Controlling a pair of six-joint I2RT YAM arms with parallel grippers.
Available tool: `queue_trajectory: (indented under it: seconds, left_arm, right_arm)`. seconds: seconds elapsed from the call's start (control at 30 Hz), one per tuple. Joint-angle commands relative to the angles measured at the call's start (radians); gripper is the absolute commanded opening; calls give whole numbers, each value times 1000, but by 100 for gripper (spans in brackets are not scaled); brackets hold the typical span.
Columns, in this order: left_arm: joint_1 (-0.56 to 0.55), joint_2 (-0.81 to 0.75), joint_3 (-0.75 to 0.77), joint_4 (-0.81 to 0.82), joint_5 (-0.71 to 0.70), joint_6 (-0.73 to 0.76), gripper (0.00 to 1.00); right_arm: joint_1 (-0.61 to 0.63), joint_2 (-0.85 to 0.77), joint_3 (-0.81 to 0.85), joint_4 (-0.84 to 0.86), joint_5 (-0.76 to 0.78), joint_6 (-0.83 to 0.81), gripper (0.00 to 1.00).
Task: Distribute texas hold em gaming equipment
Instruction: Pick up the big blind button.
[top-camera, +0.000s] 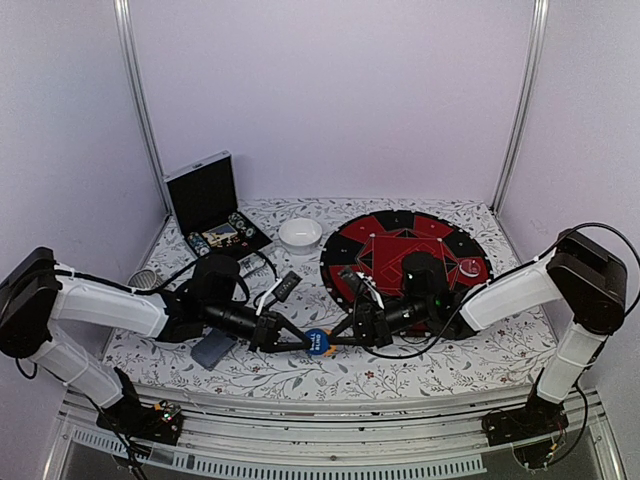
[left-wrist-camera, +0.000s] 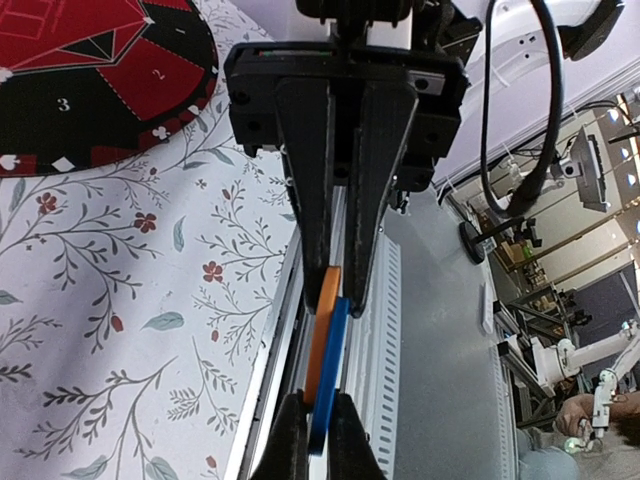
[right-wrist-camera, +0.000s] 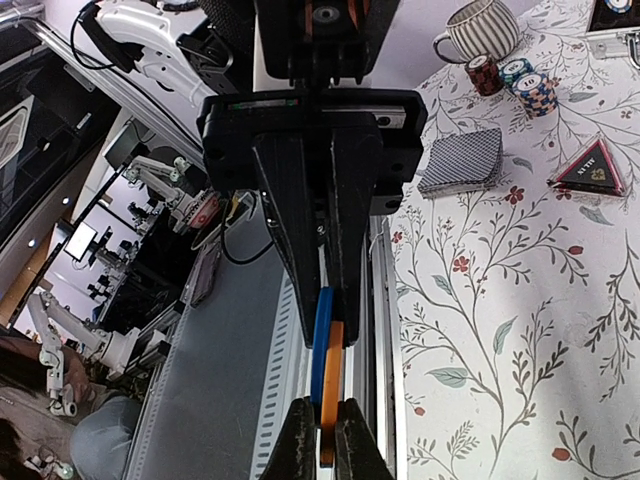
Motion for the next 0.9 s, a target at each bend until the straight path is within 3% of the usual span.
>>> queue_trajectory:
  seconds: [0.0,0.47,0.63,0.87]
  left_arm:
    - [16,-40,-3,-21,10,23,0]
    - [16,-60,-31,62,70,-9,0]
    - [22,-16,2,-35,-43,-39,0]
    - [24,95,-55,159,16,-171,0]
  right_arm:
    - [-16,-59,-58,-29,-14,-26,2]
    - [-46,-135,-84,-80,24,-56,2]
    - [-37,-87,-41,-129,89,-48,2]
    - [-6,26,-22,-104,78,17,2]
